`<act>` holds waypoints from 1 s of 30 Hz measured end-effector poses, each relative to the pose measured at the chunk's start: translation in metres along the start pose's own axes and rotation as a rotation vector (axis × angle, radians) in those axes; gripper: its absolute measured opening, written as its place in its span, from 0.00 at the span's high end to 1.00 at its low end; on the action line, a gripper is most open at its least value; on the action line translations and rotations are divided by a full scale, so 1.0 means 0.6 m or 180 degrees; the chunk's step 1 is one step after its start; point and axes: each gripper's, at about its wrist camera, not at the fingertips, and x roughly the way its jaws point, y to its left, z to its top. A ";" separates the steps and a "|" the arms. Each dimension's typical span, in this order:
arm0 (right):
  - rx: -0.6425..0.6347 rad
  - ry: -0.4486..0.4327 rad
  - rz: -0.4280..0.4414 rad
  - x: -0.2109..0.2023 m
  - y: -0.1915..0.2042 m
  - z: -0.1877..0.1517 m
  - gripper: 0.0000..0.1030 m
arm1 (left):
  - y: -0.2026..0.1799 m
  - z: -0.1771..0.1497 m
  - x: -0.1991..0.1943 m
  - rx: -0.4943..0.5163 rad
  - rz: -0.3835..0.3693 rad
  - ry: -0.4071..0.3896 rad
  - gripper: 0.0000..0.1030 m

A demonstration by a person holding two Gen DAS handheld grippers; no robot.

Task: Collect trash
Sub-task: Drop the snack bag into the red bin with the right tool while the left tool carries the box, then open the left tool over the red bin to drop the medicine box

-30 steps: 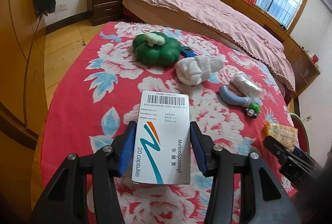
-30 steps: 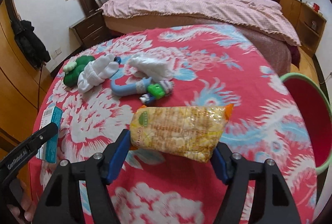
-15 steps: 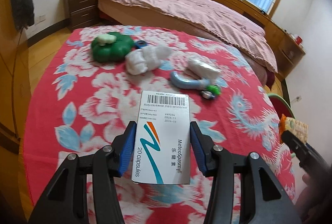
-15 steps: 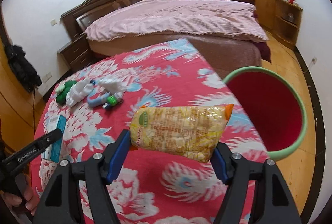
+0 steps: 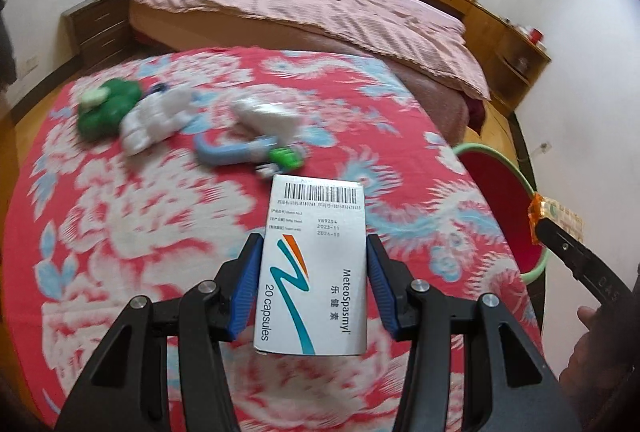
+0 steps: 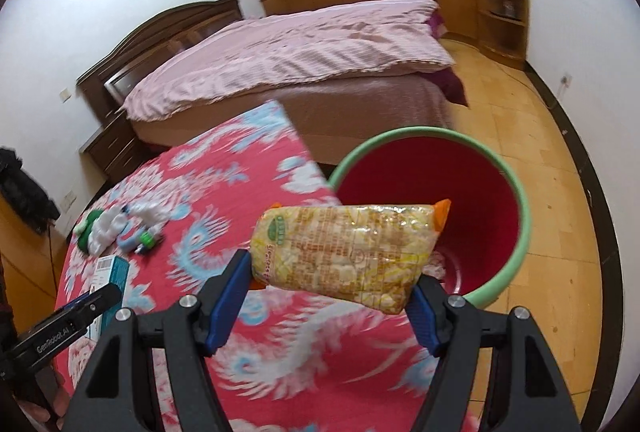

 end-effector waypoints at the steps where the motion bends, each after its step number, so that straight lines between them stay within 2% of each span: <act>1: 0.0046 -0.0004 -0.0029 0.001 -0.013 0.003 0.29 | -0.014 0.003 0.005 0.0047 -0.0025 0.0006 0.50; 12: 0.0408 0.0014 -0.0112 0.035 -0.133 0.032 0.28 | -0.134 0.027 0.060 0.0485 -0.0209 0.0136 0.50; 21: 0.0534 0.0067 -0.0027 0.069 -0.180 0.044 0.26 | -0.202 0.049 0.097 0.0717 -0.0336 0.0213 0.50; 30: 0.0638 0.0000 -0.0062 0.062 -0.210 0.049 0.25 | -0.263 0.059 0.134 0.0933 -0.0511 0.0283 0.50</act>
